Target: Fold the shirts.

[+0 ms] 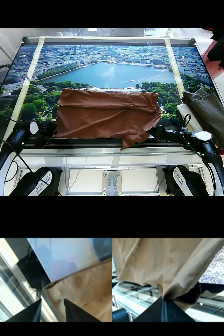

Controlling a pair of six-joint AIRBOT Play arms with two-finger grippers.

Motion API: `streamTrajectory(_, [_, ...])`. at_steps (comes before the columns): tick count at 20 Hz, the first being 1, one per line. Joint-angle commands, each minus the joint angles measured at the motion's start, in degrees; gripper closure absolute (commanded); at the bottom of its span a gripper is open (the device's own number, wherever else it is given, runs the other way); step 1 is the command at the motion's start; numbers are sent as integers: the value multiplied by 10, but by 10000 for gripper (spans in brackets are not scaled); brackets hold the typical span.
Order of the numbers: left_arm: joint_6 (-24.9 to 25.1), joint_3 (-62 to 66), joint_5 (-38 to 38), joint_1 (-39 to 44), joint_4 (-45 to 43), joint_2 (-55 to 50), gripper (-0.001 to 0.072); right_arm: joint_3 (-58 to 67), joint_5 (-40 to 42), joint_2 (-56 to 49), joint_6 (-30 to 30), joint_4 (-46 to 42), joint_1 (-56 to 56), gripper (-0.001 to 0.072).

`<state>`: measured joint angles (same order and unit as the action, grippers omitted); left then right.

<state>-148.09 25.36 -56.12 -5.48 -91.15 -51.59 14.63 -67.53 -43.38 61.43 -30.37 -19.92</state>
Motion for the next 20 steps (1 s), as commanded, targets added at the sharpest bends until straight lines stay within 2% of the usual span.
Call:
streamTrajectory(1, [19, 0, 3, -22, 13, -11, 450, 1, -1, 0, 0, 4, 0, 682])
streamTrajectory(2, [17, 0, 7, -22, 12, -11, 619, 1, -1, 0, 0, 9, 0, 681])
streamTrajectory(3, [17, 0, 13, -22, 12, -11, 691, 1, 0, 0, 0, 13, 0, 682])
streamTrajectory(7, [15, 2, 51, -22, 24, -11, 693, 1, -4, 1, 0, 28, 0, 682])
streamTrajectory(10, [37, 39, 84, -22, 42, -10, 694, 42, -60, 1, 5, 32, 0, 683])
streamTrajectory(13, [104, 134, 91, -22, 44, -10, 694, 125, -117, 1, 64, 11, 0, 683])
streamTrajectory(17, [202, 254, 80, -22, 44, -10, 694, 233, -173, 0, 150, -75, 0, 683])
streamTrajectory(19, [239, 282, 79, -22, 59, -10, 694, 273, -169, 0, 183, -100, 0, 684])
streamTrajectory(20, [276, 286, 85, -22, 89, -10, 695, 288, -157, -3, 188, -101, 0, 684])
